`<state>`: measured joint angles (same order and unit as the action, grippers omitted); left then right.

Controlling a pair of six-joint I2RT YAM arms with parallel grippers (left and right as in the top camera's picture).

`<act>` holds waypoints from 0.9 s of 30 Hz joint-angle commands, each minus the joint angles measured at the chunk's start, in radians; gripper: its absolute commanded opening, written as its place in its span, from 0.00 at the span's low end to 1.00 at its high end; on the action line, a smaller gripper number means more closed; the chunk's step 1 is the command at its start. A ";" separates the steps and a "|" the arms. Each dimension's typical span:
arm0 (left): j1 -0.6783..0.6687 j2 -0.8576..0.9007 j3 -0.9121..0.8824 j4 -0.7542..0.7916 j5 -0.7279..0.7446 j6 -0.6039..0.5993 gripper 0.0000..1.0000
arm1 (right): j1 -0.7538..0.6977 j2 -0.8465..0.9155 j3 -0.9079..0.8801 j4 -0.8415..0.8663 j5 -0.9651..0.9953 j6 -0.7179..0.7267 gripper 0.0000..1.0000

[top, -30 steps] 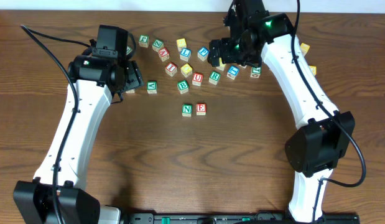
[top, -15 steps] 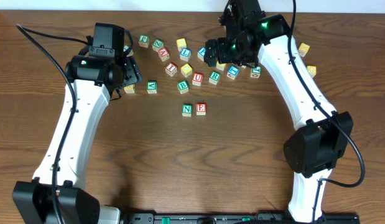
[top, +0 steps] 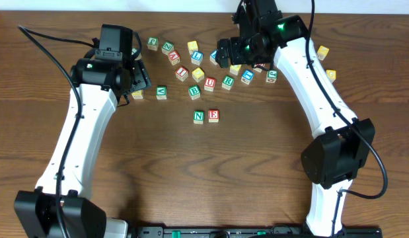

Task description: Spell out NEURIPS

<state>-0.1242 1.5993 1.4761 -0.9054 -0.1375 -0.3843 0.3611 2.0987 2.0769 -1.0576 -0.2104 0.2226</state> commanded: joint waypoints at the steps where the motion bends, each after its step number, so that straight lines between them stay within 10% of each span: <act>1: 0.005 0.024 0.018 0.006 -0.013 0.013 0.81 | 0.015 0.016 0.002 0.016 -0.002 0.010 0.99; 27: 0.005 0.043 0.018 0.055 -0.005 0.013 0.82 | 0.027 0.086 0.002 0.111 -0.002 0.035 0.98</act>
<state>-0.1242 1.6299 1.4761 -0.8543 -0.1371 -0.3843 0.3794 2.1666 2.0766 -0.9482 -0.2104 0.2447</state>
